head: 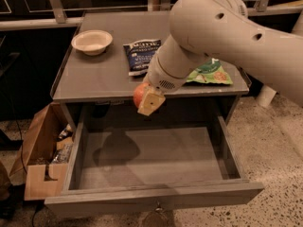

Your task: Place apple into top drawer

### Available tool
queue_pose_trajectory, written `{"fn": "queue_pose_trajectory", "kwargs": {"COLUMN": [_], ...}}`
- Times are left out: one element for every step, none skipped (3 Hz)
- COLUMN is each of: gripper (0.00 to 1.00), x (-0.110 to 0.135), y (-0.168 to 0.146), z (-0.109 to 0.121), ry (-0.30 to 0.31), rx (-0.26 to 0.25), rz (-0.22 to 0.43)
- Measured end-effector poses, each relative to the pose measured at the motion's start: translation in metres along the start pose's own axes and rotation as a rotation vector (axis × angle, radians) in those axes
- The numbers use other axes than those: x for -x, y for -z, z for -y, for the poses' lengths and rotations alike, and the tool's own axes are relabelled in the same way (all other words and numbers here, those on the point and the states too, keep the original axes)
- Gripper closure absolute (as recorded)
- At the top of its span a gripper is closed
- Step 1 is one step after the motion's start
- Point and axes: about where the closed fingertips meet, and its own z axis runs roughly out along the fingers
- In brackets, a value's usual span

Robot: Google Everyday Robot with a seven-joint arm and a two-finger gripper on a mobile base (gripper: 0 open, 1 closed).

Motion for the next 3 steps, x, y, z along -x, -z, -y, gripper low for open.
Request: {"fn": "queue_pose_trajectory", "kwargs": {"gripper": [1.0, 1.0, 1.0], "x": [-0.036, -0.083, -0.112], "y": [0.007, 0.007, -0.004], "z": [-0.015, -0.041, -0.061], "ry": [-0.072, -0.158, -0.205], "rx": [-0.005, 0.023, 0.062], "rz": [-0.066, -0.142, -0.195]}}
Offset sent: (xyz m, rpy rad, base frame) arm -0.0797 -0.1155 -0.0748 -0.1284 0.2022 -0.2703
